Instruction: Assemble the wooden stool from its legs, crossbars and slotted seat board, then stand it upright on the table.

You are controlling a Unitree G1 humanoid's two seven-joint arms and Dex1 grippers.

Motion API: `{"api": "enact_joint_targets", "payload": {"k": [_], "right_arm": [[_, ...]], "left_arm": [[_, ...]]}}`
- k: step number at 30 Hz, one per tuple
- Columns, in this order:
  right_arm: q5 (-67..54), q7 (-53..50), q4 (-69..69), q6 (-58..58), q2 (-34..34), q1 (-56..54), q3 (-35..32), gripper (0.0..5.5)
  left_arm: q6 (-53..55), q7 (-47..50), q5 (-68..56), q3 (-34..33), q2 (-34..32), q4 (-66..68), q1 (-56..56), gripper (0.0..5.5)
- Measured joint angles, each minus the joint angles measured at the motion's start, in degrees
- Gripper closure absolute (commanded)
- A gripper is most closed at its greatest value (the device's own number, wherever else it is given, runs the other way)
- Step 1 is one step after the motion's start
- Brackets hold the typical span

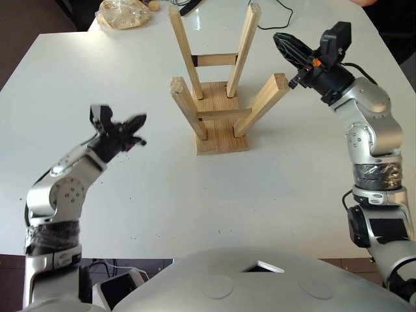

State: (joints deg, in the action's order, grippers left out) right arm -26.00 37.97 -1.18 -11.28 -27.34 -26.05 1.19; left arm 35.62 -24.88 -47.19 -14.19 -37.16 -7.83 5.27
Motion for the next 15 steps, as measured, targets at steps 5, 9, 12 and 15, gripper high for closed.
{"api": "enact_joint_targets", "payload": {"k": [5, 9, 12, 15], "right_arm": [[-1.04, 0.63, 0.47, 0.24, -0.52, 0.39, -0.61, 5.50], [-8.75, -1.42, 1.70, -8.08, 4.11, 0.29, -4.15, 5.50], [-16.96, -5.10, 1.38, -13.99, 6.26, -2.13, -10.09, 5.50], [-18.29, -5.23, -0.31, -16.18, 4.36, -5.18, -12.14, 5.50]], "left_arm": [[0.48, -6.17, 1.38, 1.87, -0.82, -4.95, 1.82, 5.48], [1.29, -6.99, 2.19, 7.98, 3.21, -9.30, 1.21, 5.48], [1.76, -7.12, 3.01, 11.11, 5.31, -10.84, 0.34, 5.48], [2.06, -7.23, 4.07, 12.84, 6.41, -11.86, -0.22, 5.48]]}}
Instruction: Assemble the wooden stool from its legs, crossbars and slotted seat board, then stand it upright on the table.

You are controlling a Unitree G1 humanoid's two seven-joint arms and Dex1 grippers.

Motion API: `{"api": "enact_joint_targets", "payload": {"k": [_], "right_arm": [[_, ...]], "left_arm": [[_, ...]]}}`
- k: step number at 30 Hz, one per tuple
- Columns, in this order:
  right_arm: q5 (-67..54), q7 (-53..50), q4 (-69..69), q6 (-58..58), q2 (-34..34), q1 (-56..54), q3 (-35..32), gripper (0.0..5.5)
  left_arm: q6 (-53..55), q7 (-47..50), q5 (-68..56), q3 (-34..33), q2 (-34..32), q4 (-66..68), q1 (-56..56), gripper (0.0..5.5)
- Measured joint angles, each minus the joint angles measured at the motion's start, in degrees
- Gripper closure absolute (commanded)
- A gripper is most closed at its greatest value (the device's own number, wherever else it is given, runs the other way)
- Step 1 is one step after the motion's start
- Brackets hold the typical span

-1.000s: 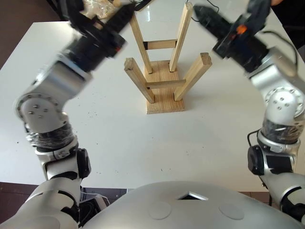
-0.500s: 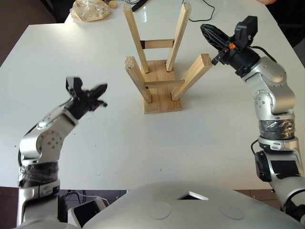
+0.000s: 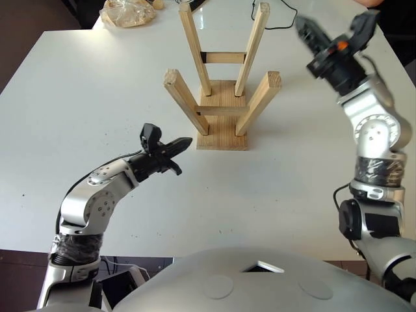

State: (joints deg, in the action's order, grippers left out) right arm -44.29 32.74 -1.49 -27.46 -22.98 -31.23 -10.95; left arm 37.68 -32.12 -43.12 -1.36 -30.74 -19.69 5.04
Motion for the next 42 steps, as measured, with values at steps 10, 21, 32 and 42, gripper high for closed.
{"api": "enact_joint_targets", "payload": {"k": [10, 21, 32, 42], "right_arm": [[26.76, 22.22, 6.53, 16.55, -6.12, 10.70, 26.87, 5.50], [22.09, 21.41, -8.60, 9.04, 2.48, 18.19, 32.91, 5.50], [27.12, 20.82, 6.23, 14.76, -2.87, 6.09, 22.65, 5.50], [15.67, 26.01, -4.00, 3.59, 2.15, 4.21, 22.62, 5.50]], "left_arm": [[-2.30, 0.18, 9.01, 6.03, 4.35, 6.58, -1.99, 5.48], [-11.15, 0.18, 15.72, 4.05, 6.37, 18.98, -8.95, 5.48], [-11.30, -0.80, 16.05, 2.27, 6.61, 16.60, -6.02, 5.48], [-12.29, -1.81, 17.25, 3.65, 7.11, 16.97, -6.33, 5.48]]}}
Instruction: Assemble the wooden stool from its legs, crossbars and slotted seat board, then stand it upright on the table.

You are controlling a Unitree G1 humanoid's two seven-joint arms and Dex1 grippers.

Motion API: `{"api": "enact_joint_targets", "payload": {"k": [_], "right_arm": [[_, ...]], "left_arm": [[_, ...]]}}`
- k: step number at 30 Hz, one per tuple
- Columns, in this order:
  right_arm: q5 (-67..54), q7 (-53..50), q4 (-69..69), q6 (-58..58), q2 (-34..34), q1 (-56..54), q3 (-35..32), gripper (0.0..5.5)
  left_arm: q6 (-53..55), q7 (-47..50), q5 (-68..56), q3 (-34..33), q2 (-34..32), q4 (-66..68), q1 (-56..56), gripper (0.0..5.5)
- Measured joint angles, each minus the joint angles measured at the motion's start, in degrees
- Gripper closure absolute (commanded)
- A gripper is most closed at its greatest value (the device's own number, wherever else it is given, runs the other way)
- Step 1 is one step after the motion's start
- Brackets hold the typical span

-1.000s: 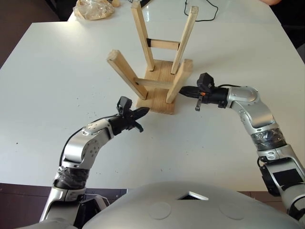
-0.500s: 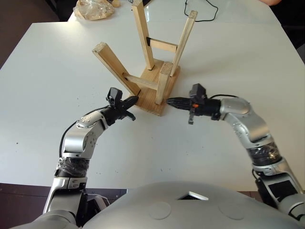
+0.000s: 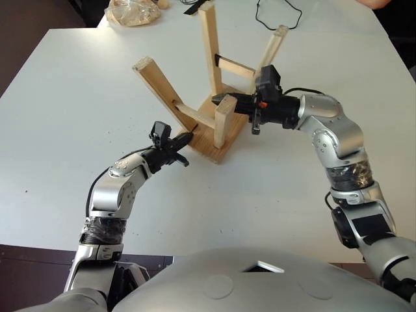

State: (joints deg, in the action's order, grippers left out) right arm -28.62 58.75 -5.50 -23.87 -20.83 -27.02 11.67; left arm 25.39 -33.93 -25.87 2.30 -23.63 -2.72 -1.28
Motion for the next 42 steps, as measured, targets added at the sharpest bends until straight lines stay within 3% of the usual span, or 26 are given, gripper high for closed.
{"api": "enact_joint_targets", "payload": {"k": [7, 15, 19, 23, 30, 38, 42], "right_arm": [[-3.09, -2.97, -15.93, -6.97, -3.98, 9.96, 0.28, 5.50], [-5.69, -9.18, -22.23, -10.64, -3.47, 17.83, -0.56, 5.50], [1.61, -9.44, -14.79, -6.40, -10.09, 21.81, -2.81, 5.50], [11.37, -14.77, 1.95, 0.72, -12.27, 17.44, -5.01, 5.50], [23.04, -18.40, 26.29, 13.13, -10.31, 6.99, -2.34, 5.50], [23.13, -13.70, 25.03, 14.55, -9.12, 10.67, -0.71, 5.50], [23.17, -13.19, 24.56, 14.55, -8.44, 10.78, -0.46, 5.50]], "left_arm": [[-3.48, -2.02, 2.73, 0.57, -0.22, 6.45, -4.47, 5.48], [-4.73, -1.53, 3.97, -4.80, -2.20, 10.63, -5.63, 5.48], [0.02, -0.98, -2.23, -11.62, -2.43, 5.82, -1.21, 5.48], [5.09, 1.59, -7.45, -18.76, -3.77, -2.68, 1.48, 5.48], [11.18, 0.68, -2.30, -13.55, -9.21, -8.94, 12.86, 5.48], [9.94, -1.02, -1.19, -4.85, -7.08, -11.66, 12.26, 5.48], [9.77, -0.85, -1.21, -3.83, -6.54, -11.70, 12.03, 5.48]]}}
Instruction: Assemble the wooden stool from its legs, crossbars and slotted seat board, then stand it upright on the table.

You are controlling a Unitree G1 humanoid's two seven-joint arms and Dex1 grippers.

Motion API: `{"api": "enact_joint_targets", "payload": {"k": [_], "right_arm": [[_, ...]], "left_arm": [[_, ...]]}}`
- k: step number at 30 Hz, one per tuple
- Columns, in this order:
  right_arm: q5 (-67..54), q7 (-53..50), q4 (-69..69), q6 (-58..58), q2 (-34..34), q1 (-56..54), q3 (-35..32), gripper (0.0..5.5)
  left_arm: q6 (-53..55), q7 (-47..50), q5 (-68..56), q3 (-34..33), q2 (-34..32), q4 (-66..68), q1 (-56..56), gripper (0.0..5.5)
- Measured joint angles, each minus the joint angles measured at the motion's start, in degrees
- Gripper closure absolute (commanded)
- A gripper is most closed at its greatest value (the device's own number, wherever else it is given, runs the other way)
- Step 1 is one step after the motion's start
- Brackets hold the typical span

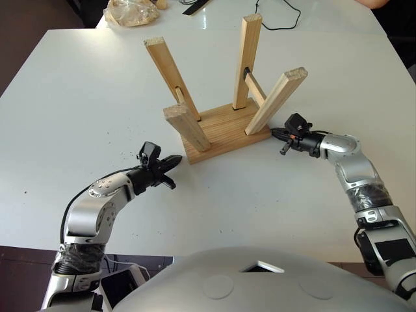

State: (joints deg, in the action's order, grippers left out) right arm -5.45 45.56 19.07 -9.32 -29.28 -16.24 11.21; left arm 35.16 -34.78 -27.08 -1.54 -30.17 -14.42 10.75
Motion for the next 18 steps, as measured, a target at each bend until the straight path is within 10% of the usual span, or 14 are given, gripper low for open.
{"api": "enact_joint_targets", "payload": {"k": [18], "right_arm": [[1.21, -0.29, -1.93, 0.52, 0.37, 1.54, -0.15, 5.50]], "left_arm": [[1.33, 0.69, -0.01, 2.18, 0.57, -1.30, -0.79, 5.48]]}}
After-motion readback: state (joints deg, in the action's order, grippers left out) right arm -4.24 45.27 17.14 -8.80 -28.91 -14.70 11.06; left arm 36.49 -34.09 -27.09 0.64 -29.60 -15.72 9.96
